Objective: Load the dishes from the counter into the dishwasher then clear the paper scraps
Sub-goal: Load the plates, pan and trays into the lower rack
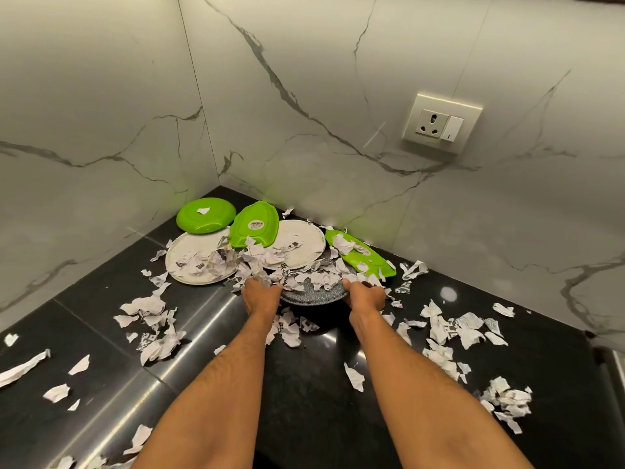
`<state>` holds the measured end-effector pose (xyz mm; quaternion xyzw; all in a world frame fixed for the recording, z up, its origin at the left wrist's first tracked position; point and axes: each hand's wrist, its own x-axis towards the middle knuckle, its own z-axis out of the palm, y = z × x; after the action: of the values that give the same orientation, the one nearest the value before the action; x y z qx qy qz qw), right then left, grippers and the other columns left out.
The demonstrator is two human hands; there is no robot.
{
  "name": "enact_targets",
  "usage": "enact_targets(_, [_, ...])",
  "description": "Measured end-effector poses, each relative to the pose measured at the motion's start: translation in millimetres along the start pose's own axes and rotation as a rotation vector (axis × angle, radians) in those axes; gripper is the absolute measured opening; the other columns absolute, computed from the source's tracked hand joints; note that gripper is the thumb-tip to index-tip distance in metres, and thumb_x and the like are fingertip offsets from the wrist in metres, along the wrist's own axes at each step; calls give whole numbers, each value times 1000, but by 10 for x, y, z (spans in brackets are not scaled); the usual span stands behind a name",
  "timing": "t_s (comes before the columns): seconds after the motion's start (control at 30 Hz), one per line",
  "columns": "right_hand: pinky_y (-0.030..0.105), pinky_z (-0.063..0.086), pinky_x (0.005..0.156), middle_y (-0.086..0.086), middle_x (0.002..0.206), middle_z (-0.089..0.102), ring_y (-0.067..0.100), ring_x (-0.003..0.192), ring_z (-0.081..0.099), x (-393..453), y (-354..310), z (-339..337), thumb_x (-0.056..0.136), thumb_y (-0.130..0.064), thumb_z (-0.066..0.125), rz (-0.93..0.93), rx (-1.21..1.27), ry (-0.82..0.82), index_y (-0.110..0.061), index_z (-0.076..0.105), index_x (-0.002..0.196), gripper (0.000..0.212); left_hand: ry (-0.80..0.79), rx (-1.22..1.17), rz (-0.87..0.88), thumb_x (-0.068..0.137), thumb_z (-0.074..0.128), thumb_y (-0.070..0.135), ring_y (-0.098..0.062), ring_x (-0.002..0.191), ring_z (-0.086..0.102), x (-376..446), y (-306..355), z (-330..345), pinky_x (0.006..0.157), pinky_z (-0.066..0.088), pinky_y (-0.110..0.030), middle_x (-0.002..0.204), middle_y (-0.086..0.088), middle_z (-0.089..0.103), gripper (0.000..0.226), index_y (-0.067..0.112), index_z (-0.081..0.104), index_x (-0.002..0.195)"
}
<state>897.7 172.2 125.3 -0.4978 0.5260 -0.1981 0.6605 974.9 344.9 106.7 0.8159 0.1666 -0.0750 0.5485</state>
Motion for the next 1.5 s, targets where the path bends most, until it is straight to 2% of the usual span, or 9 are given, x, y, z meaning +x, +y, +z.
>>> enact_targets(0.13, [48,63,75,11,84,73,26,77,69,-21,-130,11,58,-12,95,-25,46,-40,3,68,85,41,-4,-1,10,80,78,16,-28,88,65,-73,44,-41,73,52,-34,101,-10,65,37,6,59,110])
enact_targets(0.23, [35,60,78,0,95,69,22,83,67,-128,-308,-28,61,-8,94,-118,70,-29,0,72,89,37,1,22,16,83,74,18,-28,95,62,-166,74,-93,76,50,-33,111,-11,67,39,2,61,116])
enact_targets(0.4, [24,54,60,2,77,68,20,71,66,-363,-592,-184,62,2,92,-282,151,-14,-7,67,91,39,33,54,59,84,73,13,-38,108,65,-342,178,-172,89,53,-41,117,-23,68,43,-3,61,122])
enact_targets(0.5, [24,60,65,4,79,73,20,75,73,-397,-662,-319,69,4,89,-454,92,-69,-2,71,99,36,25,62,89,83,71,12,-36,97,68,-467,220,-192,82,56,-40,109,-20,71,34,0,64,114])
enact_targets(0.7, [30,63,75,3,86,76,16,80,76,-490,-771,-624,73,0,88,-697,-3,-117,-15,72,92,29,-22,86,182,87,67,11,-36,104,65,-755,347,-153,82,48,-35,112,-19,70,32,0,65,117])
enact_targets(0.97, [25,60,79,3,91,74,17,87,71,-520,-791,-1001,69,-1,90,-739,-71,-191,-11,73,98,35,-179,92,390,81,71,4,-33,121,58,-890,542,116,105,45,-39,129,-20,63,53,-1,57,132])
enact_targets(1.17, [25,59,82,4,101,74,13,94,69,-441,-786,-1266,71,12,84,-698,-63,-290,-10,73,105,42,-278,113,592,82,67,-6,-32,127,53,-1093,823,340,106,41,-36,136,-19,58,59,0,53,138])
enact_targets(1.37, [36,61,87,13,101,75,21,93,72,-357,-852,-1581,82,16,72,-590,108,-379,-8,73,101,31,-279,101,545,87,61,-5,-32,123,55,-1201,757,563,106,45,-42,131,-18,60,50,2,55,136])
enact_targets(1.5, [41,61,88,19,107,73,28,98,72,-209,-820,-1805,85,15,69,-503,209,-428,0,72,110,30,-255,23,444,94,59,-2,-29,119,59,-1361,640,684,103,45,-36,128,-16,64,41,2,55,135])
